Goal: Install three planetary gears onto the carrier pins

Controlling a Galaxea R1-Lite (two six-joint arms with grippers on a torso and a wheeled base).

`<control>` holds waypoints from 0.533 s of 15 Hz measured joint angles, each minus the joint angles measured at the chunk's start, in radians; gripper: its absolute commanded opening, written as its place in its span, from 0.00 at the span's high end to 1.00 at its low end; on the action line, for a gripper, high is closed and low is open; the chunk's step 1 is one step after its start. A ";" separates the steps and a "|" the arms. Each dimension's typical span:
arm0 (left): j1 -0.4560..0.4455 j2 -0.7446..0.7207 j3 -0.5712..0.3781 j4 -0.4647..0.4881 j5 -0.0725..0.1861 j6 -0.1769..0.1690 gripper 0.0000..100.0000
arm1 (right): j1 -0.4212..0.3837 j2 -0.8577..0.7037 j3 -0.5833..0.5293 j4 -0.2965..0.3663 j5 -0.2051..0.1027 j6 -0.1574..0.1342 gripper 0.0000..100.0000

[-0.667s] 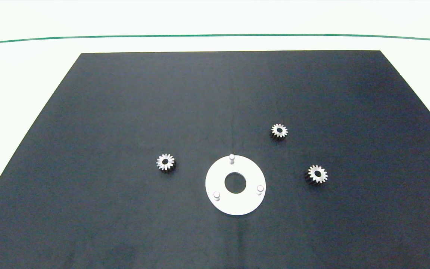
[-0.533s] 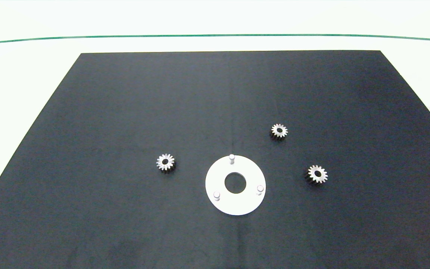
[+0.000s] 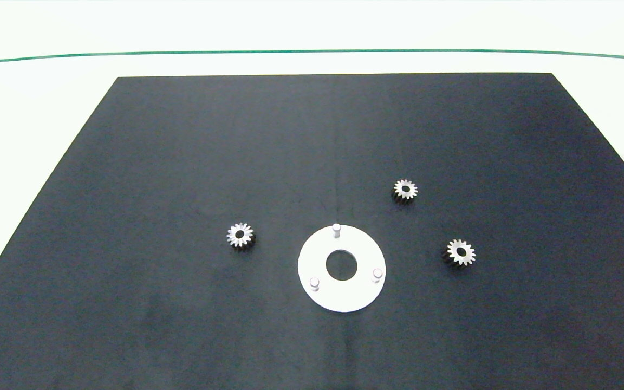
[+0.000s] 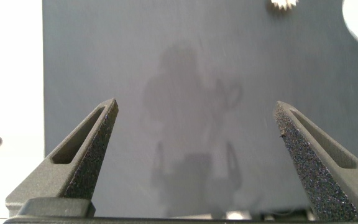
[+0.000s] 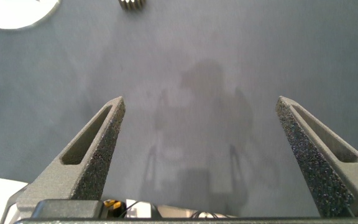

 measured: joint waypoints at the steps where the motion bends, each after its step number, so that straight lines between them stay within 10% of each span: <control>1: 0.001 0.091 -0.082 0.008 0.011 0.027 0.00 | 0.006 0.057 -0.052 0.001 0.001 -0.001 0.00; 8: 0.014 0.625 -0.469 0.066 0.086 0.110 0.00 | 0.013 0.476 -0.356 0.007 0.002 -0.001 0.00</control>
